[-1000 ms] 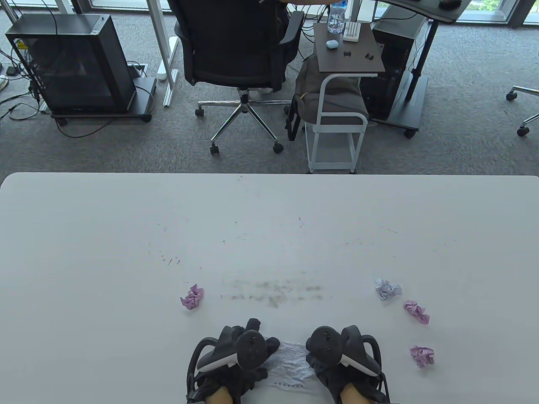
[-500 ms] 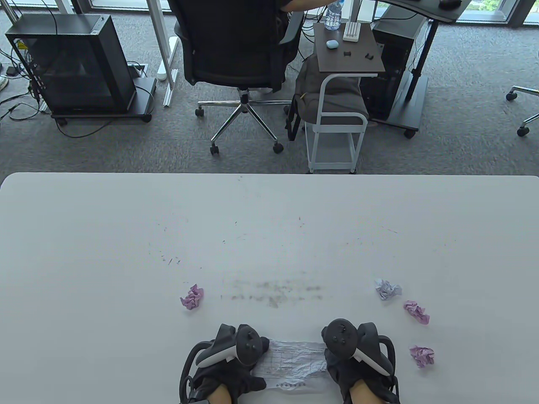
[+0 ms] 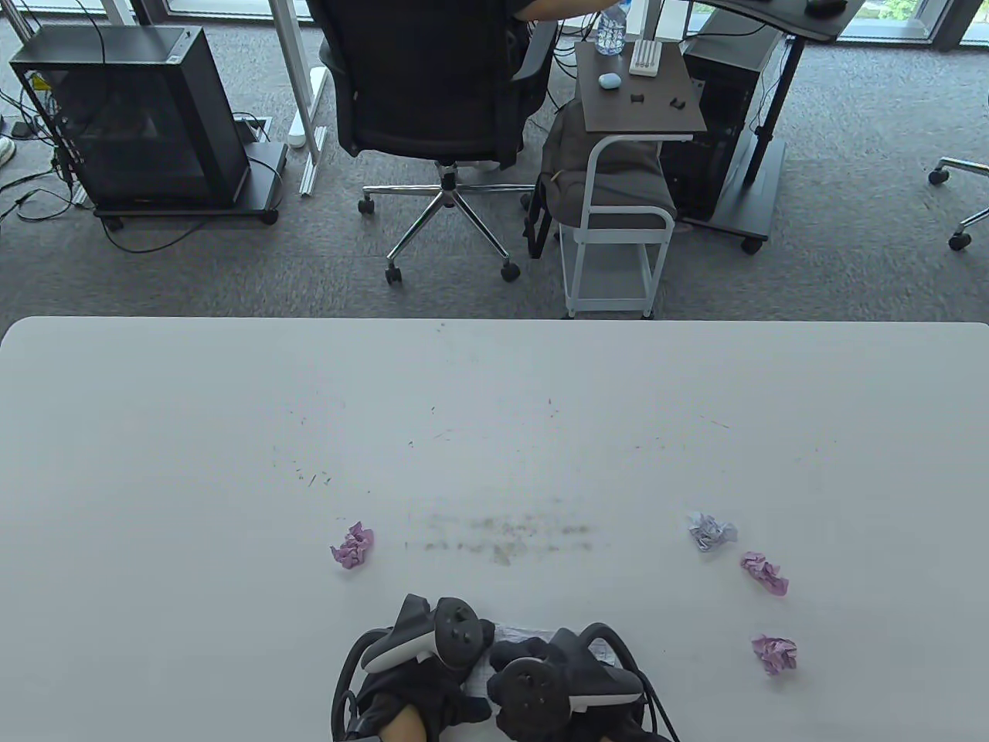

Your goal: Flatten crumpled invoices and stack

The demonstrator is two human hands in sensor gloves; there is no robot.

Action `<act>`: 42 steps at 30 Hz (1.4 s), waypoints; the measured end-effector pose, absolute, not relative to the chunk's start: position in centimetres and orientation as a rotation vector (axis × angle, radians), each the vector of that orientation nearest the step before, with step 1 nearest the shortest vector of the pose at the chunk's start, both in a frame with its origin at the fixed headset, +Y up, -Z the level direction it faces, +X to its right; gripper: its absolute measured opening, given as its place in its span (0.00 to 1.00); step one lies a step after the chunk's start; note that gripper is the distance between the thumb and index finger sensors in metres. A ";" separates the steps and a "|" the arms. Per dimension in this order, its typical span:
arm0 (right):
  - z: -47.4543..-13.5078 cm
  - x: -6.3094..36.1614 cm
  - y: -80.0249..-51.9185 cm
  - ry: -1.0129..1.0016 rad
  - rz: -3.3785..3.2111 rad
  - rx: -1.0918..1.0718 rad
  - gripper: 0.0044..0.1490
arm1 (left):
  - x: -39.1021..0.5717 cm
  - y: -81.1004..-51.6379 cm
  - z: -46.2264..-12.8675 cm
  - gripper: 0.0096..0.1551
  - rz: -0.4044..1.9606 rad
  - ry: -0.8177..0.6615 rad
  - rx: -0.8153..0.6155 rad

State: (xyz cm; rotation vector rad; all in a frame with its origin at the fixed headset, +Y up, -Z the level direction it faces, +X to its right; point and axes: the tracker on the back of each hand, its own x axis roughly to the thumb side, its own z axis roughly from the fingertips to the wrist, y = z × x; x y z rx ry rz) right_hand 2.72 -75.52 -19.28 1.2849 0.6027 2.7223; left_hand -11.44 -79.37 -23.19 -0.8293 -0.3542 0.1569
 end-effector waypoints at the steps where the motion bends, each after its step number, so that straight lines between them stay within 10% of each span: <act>1: -19.2 2.5 -76.0 0.648 2.734 1.289 0.31 | -11.4 -79.4 -23.2 0.52 0.157 -0.353 -0.827; 26: -22.3 11.0 -76.2 0.986 2.750 0.409 0.21 | -11.4 -79.5 -23.0 0.53 0.178 -0.337 -0.826; 32: -22.0 10.3 -73.3 0.459 2.839 0.560 0.26 | -11.5 -79.5 -23.0 0.53 0.180 -0.340 -0.829; 42: -20.4 4.6 -76.6 0.399 2.841 1.067 0.29 | -11.5 -79.5 -23.0 0.53 0.182 -0.348 -0.819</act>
